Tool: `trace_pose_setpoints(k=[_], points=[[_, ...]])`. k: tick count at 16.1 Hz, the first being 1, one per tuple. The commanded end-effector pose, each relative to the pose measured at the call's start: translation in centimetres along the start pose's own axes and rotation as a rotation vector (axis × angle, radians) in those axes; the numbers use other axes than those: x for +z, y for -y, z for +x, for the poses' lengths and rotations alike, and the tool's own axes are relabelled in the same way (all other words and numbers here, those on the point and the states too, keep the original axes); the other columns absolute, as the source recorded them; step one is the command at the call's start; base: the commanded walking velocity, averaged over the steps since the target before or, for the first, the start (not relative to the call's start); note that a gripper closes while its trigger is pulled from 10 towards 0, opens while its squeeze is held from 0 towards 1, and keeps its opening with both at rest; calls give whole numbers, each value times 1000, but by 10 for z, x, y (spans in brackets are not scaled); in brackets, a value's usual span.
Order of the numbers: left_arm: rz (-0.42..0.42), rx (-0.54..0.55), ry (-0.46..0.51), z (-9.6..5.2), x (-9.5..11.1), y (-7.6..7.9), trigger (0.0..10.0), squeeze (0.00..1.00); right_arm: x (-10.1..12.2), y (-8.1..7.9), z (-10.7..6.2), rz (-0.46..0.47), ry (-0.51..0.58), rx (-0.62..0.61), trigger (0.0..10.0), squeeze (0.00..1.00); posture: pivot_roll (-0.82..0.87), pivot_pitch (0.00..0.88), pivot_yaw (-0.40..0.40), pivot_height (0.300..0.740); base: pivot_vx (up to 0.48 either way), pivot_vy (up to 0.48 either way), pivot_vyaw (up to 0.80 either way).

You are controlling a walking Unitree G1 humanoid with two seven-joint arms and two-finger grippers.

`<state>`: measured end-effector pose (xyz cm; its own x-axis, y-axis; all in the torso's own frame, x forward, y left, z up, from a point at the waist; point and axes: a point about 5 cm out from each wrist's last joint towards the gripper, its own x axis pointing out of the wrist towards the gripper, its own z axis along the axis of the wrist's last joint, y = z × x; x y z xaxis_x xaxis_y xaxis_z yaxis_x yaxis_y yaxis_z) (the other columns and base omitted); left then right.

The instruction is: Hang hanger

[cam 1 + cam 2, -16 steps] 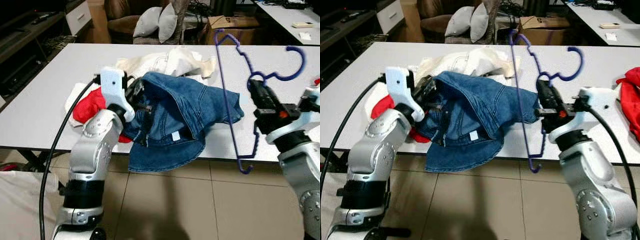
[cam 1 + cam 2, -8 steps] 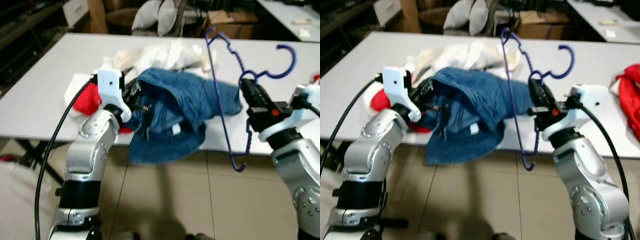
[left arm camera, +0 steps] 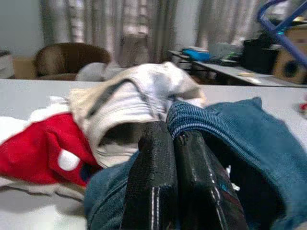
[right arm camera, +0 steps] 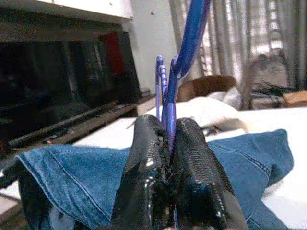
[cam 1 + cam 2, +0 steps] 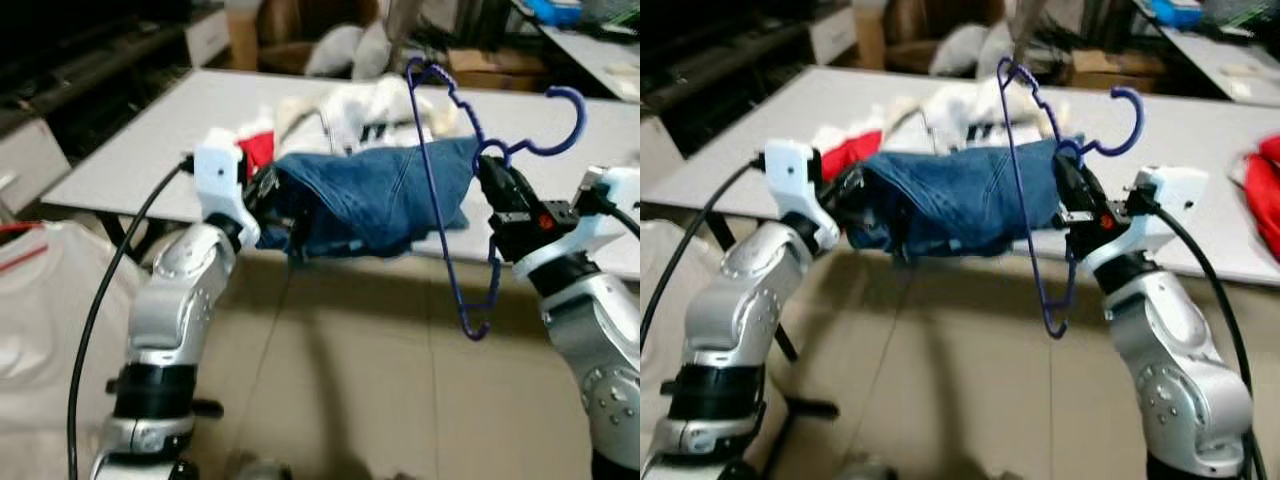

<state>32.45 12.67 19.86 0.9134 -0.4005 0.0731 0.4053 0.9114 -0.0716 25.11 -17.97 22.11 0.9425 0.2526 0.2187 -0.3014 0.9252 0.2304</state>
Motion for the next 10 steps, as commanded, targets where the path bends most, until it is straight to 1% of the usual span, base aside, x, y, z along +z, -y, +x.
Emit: trace_pose_setpoints(k=[1, 2, 3, 4, 5, 6, 7, 8, 9, 10], points=[[19, -19, -2, 1, 2, 2, 10000, 0, 3, 0, -1, -7, 14, 3, 10000, 0, -103, 0, 24, 740, -296, 0, 0], [20, -27, -5, 1, 2, 2, 10000, 0, 3, 0, -2, -7, 11, 2, 10000, 0, -104, 0, 25, 740, -281, 0, 0], [31, -56, -31, 0, -1, 3, 10000, 0, 2, -1, -3, -11, 1, 0, 10000, 0, -106, 0, 25, 740, 0, 0, 0], [69, -144, -80, -5, -8, 7, 1765, 0, 0, 1, -6, -27, -33, 9, 10000, 0, -109, 0, 22, 740, 0, 0, 0], [78, -203, -145, -10, -16, 10, 0, 0, -3, 0, -10, -46, -69, 36, 10000, 0, -109, 0, 20, 740, 0, 0, 0], [93, -239, -211, -14, -23, 11, 0, 0, -4, 0, -13, -57, -96, 58, 10000, 0, -109, 0, 15, 740, 0, 0, 0], [97, -232, -300, -17, -33, 10, 0, 0, -7, -2, -19, -57, -141, 110, 10000, 0, -109, 0, 14, 740, 0, 0, 0], [67, -202, -383, -20, -42, 7, 0, 0, -10, -5, -24, -68, -183, 155, 10000, 0, -113, 0, 12, 740, 0, 0, 0], [41, -186, -463, -22, -51, 6, 0, 0, -15, -5, -29, -99, -237, 184, 10000, 0, -114, 0, 12, 740, 0, 0, 0], [47, -155, -539, -23, -61, 2, 0, 0, -21, -4, -36, -127, -304, 200, 10000, 0, -118, 0, 13, 740, 0, 0, 0]])
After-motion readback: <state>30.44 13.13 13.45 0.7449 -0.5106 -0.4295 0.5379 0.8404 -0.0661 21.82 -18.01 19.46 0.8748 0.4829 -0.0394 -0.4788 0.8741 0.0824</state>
